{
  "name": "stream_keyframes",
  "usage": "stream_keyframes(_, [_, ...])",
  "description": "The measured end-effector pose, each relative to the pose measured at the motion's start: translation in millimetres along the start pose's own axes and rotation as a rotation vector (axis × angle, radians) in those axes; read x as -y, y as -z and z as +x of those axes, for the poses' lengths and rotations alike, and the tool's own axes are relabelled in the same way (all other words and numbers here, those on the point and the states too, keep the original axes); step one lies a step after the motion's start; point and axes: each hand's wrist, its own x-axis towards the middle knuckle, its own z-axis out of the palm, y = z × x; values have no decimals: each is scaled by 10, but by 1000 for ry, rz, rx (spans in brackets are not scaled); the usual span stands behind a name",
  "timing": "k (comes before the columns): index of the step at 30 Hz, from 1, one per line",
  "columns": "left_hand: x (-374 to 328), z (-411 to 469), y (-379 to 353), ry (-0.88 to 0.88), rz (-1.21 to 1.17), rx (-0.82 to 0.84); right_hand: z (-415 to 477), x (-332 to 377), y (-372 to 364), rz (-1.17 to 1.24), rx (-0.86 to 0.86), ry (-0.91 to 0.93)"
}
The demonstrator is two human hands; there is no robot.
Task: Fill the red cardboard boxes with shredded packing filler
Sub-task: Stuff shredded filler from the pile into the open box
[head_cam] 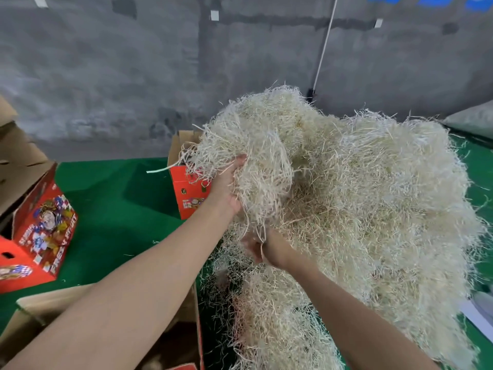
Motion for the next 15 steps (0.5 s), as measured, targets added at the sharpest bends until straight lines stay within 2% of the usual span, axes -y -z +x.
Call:
stream_keyframes(2, [-80,-17,19,-21,-7,11,1,-222,-108,-403,-5,-32])
stream_keyframes(3, [-116,-28,52,-32,-5,14,-17,-287,-104,-443,-27,-47])
stream_keyframes(5, [-156,-55,143,-52,-12,-1,-43,-289,-5,-316,-152,-35])
stream_keyframes(7, [-180,-87,235,-68,-36,-16,-46,-118,137,-186,-363,47])
stream_keyframes(9, [-225,-148,318,-60,-74,-6,-85,162,265,67,-502,90])
stream_keyframes(10, [-255,-158,359,-62,-94,8,-115,323,319,299,-499,105])
stream_keyframes(12, [-302,-190,446,-93,-115,22,-183,633,365,960,-326,119])
stream_keyframes(13, [-338,-234,483,-98,-120,28,-214,753,355,1209,-201,116])
stream_keyframes(14, [-375,-289,523,-110,-112,44,-254,886,330,1334,-88,108])
stream_keyframes(15, [-420,-382,561,-118,-90,50,-293,1010,284,1354,7,120])
